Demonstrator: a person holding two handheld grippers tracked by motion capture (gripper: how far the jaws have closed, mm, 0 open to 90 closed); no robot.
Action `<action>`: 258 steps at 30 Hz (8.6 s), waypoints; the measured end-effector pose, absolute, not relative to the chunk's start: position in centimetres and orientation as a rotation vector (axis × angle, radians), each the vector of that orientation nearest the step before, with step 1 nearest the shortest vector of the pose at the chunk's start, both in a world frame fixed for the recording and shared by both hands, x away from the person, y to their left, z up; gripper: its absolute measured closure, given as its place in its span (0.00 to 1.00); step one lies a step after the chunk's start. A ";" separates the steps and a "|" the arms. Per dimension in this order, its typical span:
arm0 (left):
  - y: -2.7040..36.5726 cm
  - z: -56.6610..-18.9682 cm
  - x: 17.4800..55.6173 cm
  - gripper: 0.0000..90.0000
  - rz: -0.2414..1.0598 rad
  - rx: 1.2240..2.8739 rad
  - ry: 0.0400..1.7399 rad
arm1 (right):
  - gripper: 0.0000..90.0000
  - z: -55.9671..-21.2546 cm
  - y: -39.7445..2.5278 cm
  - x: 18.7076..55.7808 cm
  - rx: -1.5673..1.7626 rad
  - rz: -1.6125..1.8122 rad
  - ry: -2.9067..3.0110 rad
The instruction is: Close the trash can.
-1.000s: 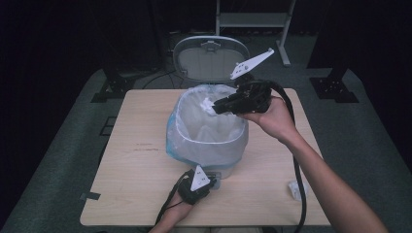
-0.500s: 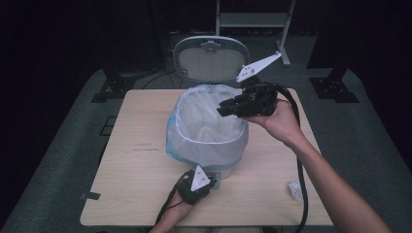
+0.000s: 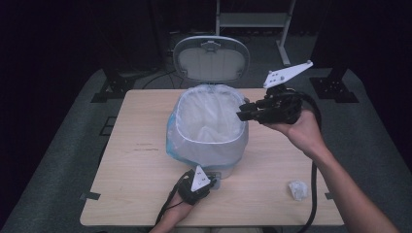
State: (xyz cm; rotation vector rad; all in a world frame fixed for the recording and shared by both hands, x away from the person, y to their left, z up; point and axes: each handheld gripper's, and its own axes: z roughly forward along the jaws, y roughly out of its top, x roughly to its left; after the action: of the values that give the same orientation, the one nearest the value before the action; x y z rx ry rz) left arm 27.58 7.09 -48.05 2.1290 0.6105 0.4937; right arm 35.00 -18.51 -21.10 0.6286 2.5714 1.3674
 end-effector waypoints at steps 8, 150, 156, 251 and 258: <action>7.1 -48.0 27.6 0.91 0.493 2.129 0.615 | 0.75 -22.0 -21.8 33.9 0.668 1.379 2.521; 7.3 -48.0 27.9 0.84 0.472 2.107 0.652 | 0.96 -41.4 -35.4 26.0 1.099 1.397 2.328; 7.4 -48.0 28.0 0.84 0.483 2.113 0.645 | 0.96 -39.4 -34.2 26.5 1.054 1.410 2.342; 7.5 -48.0 28.1 0.84 0.442 2.107 0.659 | 0.96 -17.8 -22.8 33.1 0.724 1.553 2.443; 7.5 -48.0 28.1 0.84 0.436 2.103 0.663 | 0.96 -17.1 -21.8 33.6 0.708 1.552 2.445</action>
State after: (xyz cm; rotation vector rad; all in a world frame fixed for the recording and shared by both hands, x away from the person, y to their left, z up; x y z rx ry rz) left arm 28.13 7.50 -48.03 2.1027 0.6634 0.4360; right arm 33.57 -21.85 -17.15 0.7080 2.4453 1.5517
